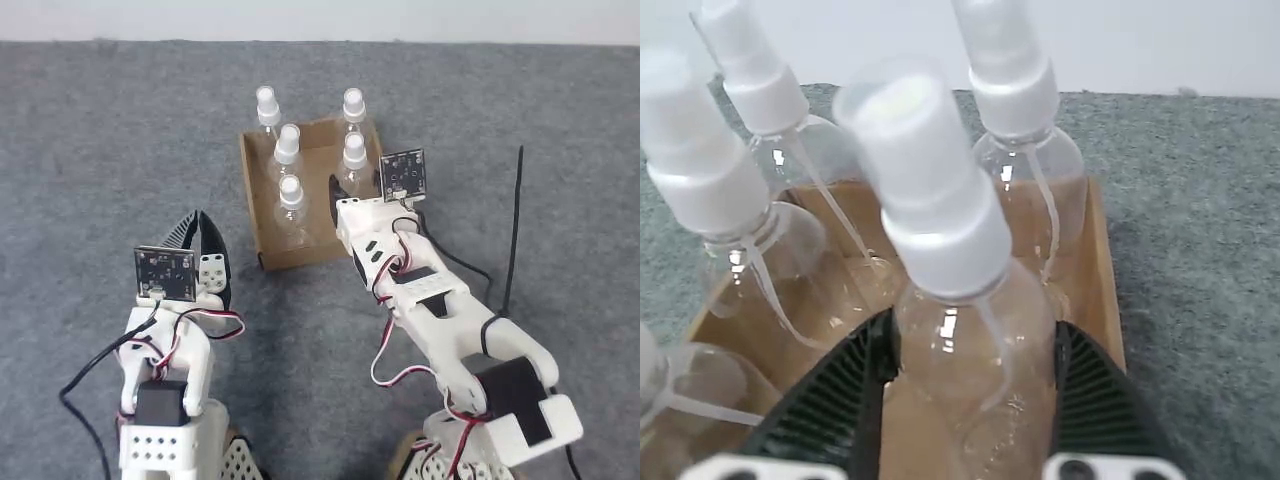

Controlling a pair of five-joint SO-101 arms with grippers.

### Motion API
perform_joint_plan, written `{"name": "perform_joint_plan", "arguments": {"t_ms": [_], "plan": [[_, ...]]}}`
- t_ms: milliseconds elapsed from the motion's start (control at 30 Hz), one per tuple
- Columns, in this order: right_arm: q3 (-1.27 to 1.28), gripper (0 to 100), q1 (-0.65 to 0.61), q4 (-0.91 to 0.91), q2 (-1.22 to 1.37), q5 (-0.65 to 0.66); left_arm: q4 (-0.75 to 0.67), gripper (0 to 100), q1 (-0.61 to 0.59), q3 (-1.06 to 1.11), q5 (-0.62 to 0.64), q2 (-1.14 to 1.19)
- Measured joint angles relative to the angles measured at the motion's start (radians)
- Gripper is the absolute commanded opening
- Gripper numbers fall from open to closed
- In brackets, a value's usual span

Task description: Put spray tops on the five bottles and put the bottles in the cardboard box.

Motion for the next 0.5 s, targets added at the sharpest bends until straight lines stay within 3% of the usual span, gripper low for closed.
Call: {"name": "perform_joint_plan", "arguments": {"t_ms": [133, 500], "plan": [[0.003, 31.0, -0.003, 0.002, 0.003, -0.002, 0.0, 1, 0.0, 0.0, 0.0, 0.0], [0.005, 31.1, 0.005, 0.002, 0.029, -0.002, 0.0, 1, 0.0, 0.0, 0.0, 0.0]]}}
